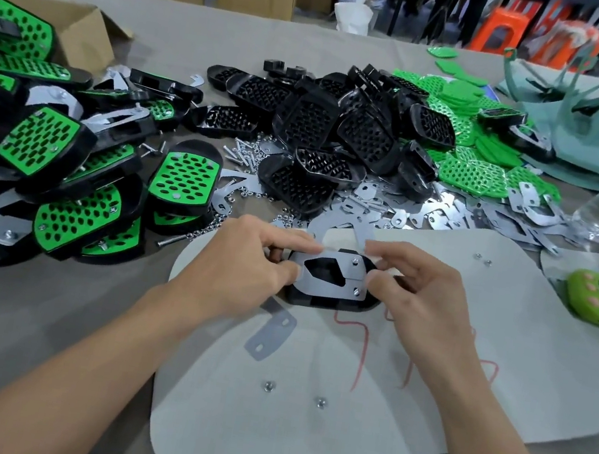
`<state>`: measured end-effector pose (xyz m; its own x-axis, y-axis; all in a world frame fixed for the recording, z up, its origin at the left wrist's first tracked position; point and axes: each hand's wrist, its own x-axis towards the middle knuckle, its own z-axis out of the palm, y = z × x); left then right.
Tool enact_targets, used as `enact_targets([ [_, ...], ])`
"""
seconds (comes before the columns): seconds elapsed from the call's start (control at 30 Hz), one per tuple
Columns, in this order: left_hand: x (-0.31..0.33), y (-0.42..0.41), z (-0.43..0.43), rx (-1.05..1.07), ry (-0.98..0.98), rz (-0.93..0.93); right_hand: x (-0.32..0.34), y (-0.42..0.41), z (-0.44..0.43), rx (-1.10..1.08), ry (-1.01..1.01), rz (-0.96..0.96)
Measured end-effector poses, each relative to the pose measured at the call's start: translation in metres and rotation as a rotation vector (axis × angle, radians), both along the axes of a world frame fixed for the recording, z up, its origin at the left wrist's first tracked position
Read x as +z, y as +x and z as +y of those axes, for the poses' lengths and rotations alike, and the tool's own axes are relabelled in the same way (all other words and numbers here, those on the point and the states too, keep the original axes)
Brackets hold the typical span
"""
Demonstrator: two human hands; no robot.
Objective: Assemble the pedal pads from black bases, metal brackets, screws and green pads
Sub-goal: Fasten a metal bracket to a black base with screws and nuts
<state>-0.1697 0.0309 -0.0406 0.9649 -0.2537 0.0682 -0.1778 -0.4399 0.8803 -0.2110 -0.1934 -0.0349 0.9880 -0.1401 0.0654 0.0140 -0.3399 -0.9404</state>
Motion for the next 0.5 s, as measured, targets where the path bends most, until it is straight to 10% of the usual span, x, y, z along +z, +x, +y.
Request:
enact_targets([
  [0.5,0.0009,-0.0002,0.0,0.0,-0.017,0.007,0.0004,-0.003,0.0023,0.045,-0.244,-0.066],
])
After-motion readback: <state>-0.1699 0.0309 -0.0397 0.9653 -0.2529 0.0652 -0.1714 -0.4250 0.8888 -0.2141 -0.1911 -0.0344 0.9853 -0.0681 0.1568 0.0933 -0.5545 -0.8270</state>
